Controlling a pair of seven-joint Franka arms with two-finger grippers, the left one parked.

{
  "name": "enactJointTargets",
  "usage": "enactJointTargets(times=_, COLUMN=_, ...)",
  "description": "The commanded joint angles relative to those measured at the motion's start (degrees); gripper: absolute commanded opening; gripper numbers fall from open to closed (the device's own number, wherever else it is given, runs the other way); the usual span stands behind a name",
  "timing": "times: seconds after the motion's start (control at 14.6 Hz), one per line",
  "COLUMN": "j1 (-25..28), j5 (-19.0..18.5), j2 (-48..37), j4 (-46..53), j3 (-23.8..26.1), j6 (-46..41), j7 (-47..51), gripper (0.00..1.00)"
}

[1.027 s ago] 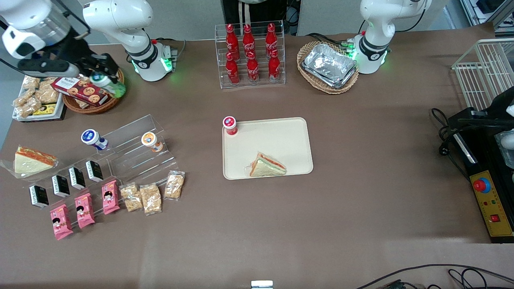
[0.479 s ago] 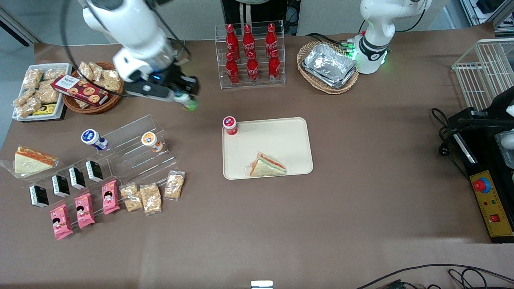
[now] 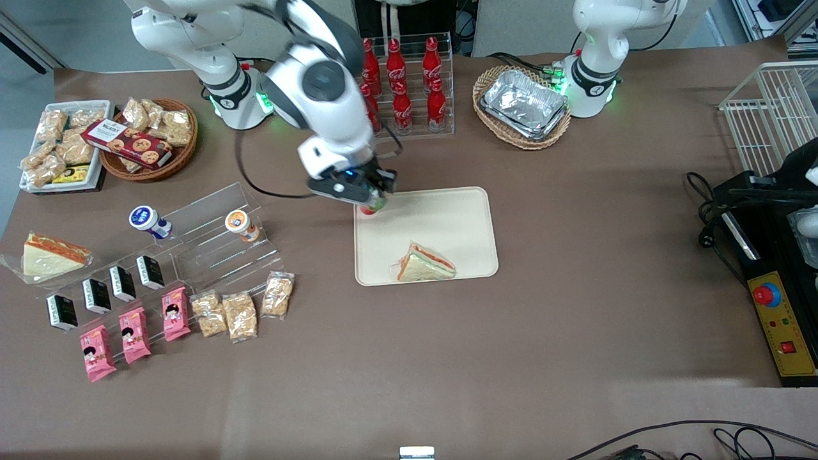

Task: Place green gum on tray
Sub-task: 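Lower the bottle onto the tray beside the red-capped bottle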

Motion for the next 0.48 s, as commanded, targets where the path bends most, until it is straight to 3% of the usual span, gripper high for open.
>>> enactJointTargets(times=0.0, j1=2.08, j5=-10.93, j2=10.05, j4=0.43, j3=0.43, j6=5.58, j7=8.84, gripper=0.05)
enactJointTargets(times=0.41, j1=3.83, j5=-12.09, j2=15.43, j4=-2.74, j3=-0.61, j6=15.78, j7=11.49, gripper=0.05)
